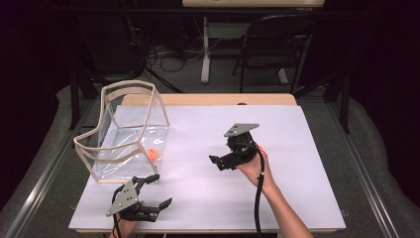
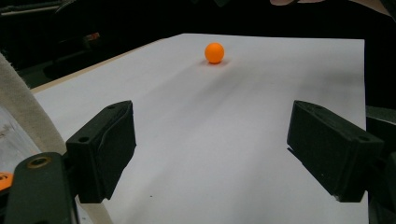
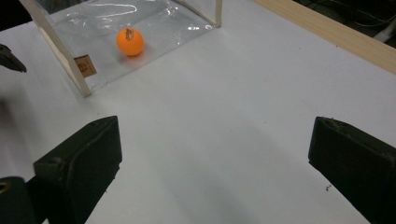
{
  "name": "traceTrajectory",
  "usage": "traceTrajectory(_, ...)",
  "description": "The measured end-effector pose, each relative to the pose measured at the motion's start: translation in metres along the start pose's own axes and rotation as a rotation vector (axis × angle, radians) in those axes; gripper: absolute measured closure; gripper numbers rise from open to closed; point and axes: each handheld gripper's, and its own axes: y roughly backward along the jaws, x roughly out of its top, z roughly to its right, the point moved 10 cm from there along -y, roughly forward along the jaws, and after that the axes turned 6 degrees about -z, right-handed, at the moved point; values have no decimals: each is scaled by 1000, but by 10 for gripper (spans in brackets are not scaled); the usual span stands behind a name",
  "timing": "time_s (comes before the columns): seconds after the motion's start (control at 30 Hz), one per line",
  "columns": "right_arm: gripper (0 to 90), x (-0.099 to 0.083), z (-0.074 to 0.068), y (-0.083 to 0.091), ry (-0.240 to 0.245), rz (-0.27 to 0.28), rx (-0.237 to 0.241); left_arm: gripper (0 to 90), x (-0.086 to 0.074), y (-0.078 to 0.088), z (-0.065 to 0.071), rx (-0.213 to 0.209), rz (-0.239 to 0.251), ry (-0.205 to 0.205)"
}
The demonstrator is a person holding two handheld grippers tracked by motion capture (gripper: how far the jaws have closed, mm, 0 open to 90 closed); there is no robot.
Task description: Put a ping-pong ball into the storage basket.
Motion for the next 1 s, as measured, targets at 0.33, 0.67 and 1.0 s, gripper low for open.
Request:
traceTrajectory(0.33, 22, -29, 5, 1, -19, -9, -24, 156, 0, 1, -1, 6, -1, -1)
traceTrajectory(0.67, 23, -52, 12, 5, -42, -5, -47, 156, -3, 2, -1, 7, -6, 5)
traceTrajectory(1.0, 25, -77, 17, 9, -57, -24, -75, 156, -3, 4, 2, 10, -8, 2)
